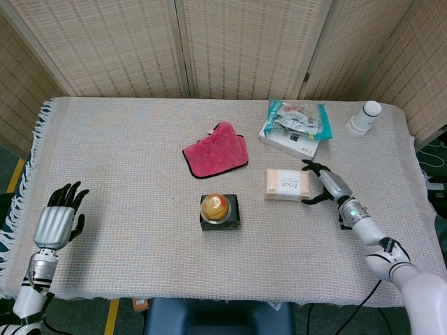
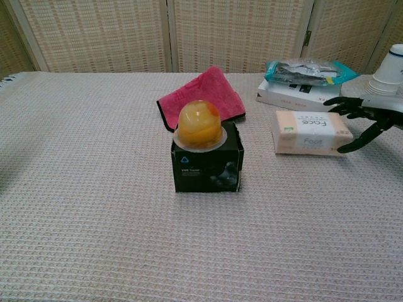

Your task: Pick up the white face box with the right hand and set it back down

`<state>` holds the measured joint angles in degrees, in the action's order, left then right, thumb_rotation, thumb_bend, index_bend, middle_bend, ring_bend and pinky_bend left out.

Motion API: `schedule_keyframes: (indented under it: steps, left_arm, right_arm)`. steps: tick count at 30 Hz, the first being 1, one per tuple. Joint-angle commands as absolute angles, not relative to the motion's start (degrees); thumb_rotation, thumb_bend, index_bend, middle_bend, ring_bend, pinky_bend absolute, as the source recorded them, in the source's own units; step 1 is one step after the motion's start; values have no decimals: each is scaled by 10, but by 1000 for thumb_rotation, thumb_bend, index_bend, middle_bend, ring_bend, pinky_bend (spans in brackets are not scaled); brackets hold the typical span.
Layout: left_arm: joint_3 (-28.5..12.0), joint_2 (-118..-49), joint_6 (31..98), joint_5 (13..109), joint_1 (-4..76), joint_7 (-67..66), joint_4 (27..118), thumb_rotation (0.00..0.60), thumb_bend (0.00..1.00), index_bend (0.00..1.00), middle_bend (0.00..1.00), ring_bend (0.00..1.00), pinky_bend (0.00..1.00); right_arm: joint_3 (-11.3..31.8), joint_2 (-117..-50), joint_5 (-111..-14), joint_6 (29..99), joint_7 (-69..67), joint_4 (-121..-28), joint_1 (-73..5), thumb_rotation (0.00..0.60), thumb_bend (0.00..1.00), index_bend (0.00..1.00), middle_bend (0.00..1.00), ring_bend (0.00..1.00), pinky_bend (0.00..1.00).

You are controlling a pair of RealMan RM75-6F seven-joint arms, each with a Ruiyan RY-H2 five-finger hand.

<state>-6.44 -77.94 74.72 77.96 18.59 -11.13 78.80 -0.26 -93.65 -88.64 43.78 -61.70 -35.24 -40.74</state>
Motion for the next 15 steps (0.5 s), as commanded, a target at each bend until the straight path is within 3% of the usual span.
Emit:
schedule_keyframes:
  steps: [1, 5, 8, 12, 15]
  left_arm:
    - [-64, -779, 747, 779, 186, -111, 788, 600, 552, 157, 0, 0, 109]
    - [-65, -778, 748, 779, 185, -111, 788, 600, 552, 157, 0, 0, 109]
    - [-65, -777, 748, 779, 185, -109, 789, 600, 552, 157, 0, 0, 109]
    - [-66, -778, 747, 778, 186, -107, 788, 600, 552, 157, 0, 0, 109]
    - [-65, -779, 743, 776, 186, -108, 785, 600, 552, 157, 0, 0, 109]
  right_arm:
    - [6, -908, -864, 412, -559, -399, -412, 600, 28, 0, 3, 0, 0]
    - [17, -868, -845, 406, -510, -467, -409, 600, 10, 0, 0, 0, 0]
    - [29, -819, -835, 444, -447, -545, -395, 600, 9, 0, 0, 0, 0]
    - [52, -769, -821, 593, -307, -685, -331, 600, 0, 0, 0, 0, 0]
    - [27, -749, -850, 675, -209, -773, -284, 600, 1, 0, 0, 0, 0]
